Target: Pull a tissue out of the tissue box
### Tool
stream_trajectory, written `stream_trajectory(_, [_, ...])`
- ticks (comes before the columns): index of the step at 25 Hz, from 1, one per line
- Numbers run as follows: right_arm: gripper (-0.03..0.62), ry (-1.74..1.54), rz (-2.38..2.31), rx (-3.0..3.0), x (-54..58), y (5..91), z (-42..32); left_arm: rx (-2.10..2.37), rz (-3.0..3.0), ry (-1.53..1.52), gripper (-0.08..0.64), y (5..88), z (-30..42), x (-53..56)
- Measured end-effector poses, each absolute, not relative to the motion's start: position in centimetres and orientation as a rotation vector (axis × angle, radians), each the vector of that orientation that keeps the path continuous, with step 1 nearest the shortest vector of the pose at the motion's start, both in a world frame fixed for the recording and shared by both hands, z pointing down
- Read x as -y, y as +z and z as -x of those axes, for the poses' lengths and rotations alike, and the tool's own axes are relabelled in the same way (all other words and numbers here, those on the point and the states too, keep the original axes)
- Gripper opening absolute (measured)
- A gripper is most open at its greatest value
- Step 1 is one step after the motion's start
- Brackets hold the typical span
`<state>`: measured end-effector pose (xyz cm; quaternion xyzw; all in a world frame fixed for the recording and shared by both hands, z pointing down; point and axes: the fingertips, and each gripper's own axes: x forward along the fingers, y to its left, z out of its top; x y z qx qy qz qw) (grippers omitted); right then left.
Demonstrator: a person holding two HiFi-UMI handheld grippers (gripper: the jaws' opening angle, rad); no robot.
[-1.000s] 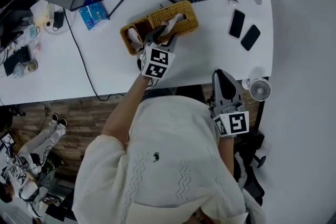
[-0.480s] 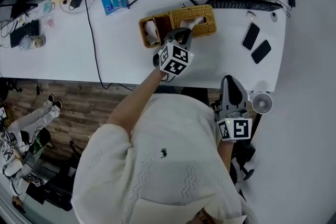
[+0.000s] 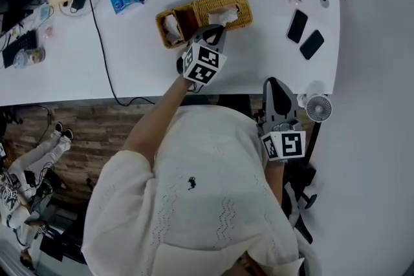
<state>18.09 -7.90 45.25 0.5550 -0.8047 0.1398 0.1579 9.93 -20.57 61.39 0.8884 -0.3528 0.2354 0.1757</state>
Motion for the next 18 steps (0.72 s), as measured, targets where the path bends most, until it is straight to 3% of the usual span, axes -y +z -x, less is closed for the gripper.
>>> stream_trajectory(18, [0.02, 0.376, -1.579, 2.318, 5.8, 45.4, -17.2, 0.963, -2.545, 0.657, 0.015, 60.6, -10.1, 17.4])
